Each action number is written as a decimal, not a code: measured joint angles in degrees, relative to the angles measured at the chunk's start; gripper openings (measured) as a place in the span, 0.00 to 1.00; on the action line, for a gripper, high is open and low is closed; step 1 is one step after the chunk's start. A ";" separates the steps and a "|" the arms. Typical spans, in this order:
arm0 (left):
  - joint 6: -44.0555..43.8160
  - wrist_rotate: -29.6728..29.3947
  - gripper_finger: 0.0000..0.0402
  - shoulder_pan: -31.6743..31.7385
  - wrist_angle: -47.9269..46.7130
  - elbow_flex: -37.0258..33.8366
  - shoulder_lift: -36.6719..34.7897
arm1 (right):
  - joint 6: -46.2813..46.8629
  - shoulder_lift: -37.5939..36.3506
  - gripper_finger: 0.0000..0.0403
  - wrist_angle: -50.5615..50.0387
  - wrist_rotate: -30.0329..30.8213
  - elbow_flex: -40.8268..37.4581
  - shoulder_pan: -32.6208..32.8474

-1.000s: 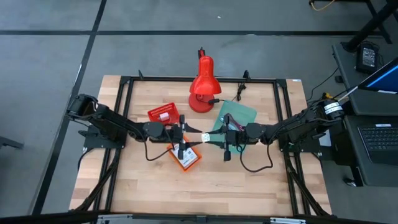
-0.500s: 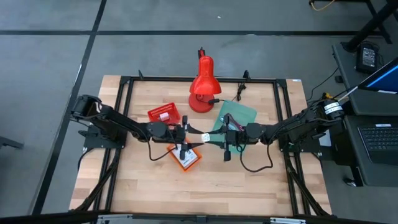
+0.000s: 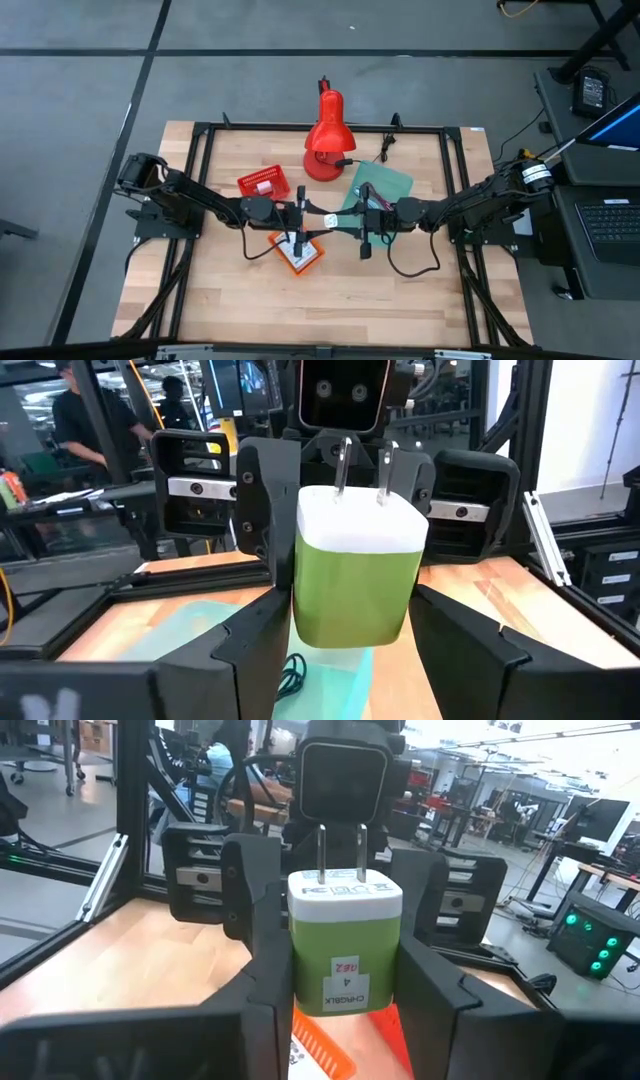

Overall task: Pick and place items into bin
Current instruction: Put the green charger adapter into the red bin

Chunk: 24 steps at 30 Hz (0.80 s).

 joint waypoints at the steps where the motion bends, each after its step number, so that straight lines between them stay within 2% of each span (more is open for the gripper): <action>1: 0.01 0.01 0.50 0.00 -0.26 0.01 -0.04 | 0.00 0.00 0.28 -0.08 -0.02 0.00 0.02; 14: -0.28 0.37 0.50 -0.03 -1.47 0.09 -0.24 | 0.04 0.11 0.28 -0.30 -1.51 -0.13 -0.05; 24: -0.33 0.09 0.50 -0.55 -8.03 0.15 -4.38 | 0.11 0.16 0.28 -0.73 -1.77 -0.20 -0.02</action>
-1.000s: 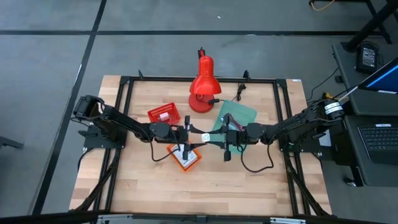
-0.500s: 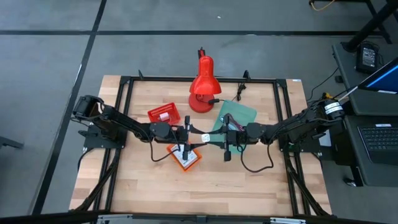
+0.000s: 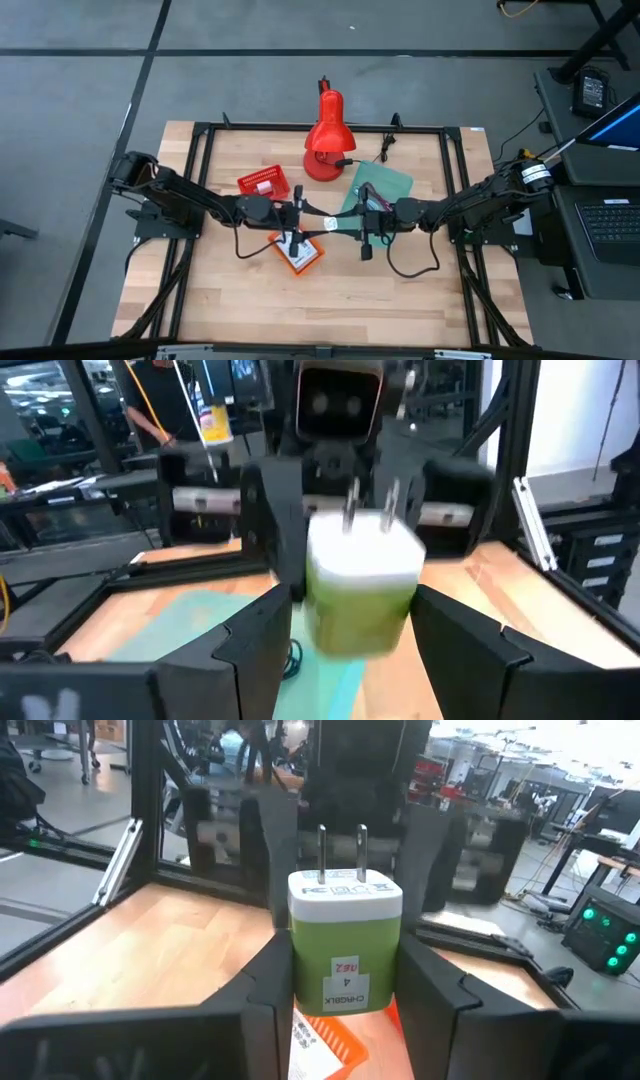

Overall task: Pick and place items into bin
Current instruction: Put the green charger adapter into the red bin

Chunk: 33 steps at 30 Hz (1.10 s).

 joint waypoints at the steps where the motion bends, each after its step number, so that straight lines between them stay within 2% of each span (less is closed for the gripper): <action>1: -0.02 0.00 0.50 0.00 0.05 0.00 -0.36 | 0.02 0.06 0.28 -0.20 0.00 -0.02 0.00; 9: -2.86 0.02 0.50 0.15 0.21 0.11 -0.07 | 0.04 0.06 0.28 -0.28 0.02 -0.10 0.00; 33: -3.88 1.54 0.50 0.66 1.62 0.00 0.06 | 0.13 0.06 0.28 0.82 -0.08 -0.11 -0.24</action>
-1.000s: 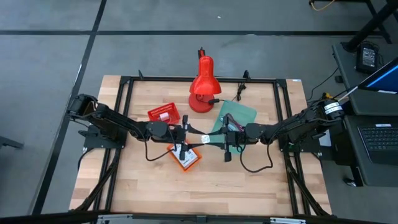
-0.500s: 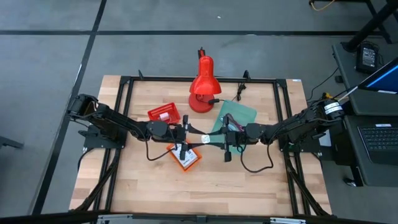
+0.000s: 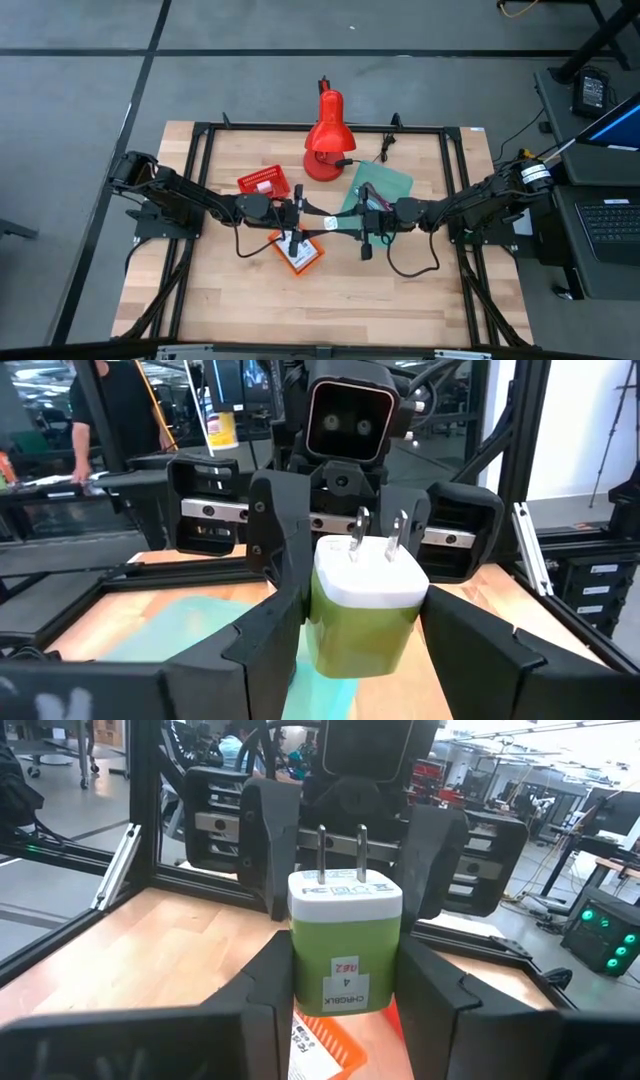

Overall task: Pick and place items into bin
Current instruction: Put the green charger adapter into the red bin

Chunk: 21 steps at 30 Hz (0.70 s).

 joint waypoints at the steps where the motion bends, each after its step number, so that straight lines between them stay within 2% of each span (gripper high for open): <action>1: -0.01 -0.06 0.50 0.00 0.08 0.00 0.00 | 0.00 0.00 0.28 0.18 0.02 0.00 0.00; 21: 0.20 -0.06 0.50 2.14 0.40 -0.02 0.00 | 0.28 -0.02 0.28 1.18 0.53 0.00 -1.33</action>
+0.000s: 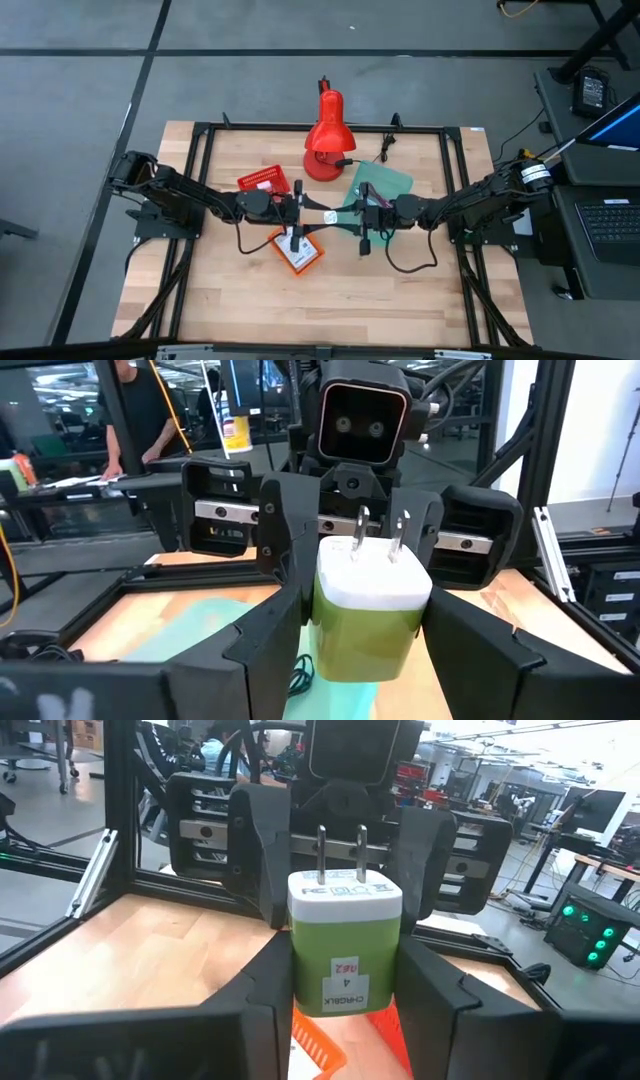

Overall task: Pick and place items into bin
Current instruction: Put the green charger adapter into the red bin

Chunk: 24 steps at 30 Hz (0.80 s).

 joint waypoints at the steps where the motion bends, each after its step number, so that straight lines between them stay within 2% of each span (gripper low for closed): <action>1: 0.22 0.02 0.50 0.10 0.00 0.00 0.00 | -0.02 0.00 0.28 0.02 0.00 0.00 0.00; 6: 1.48 0.12 0.46 0.25 -0.04 -0.02 0.00 | -0.02 -0.04 0.28 0.00 0.00 0.00 0.02; 12: 3.79 0.14 0.34 0.25 -0.18 -0.07 0.00 | 0.00 -0.09 0.28 -0.22 0.00 0.00 0.00; 18: 4.68 1.05 0.33 0.27 -0.46 -0.09 0.02 | 0.39 -0.09 0.29 -0.60 -0.05 0.00 0.04; 24: 5.09 1.74 0.33 0.36 -0.59 -0.09 0.13 | 3.08 -0.09 0.47 -1.53 -0.83 0.11 0.07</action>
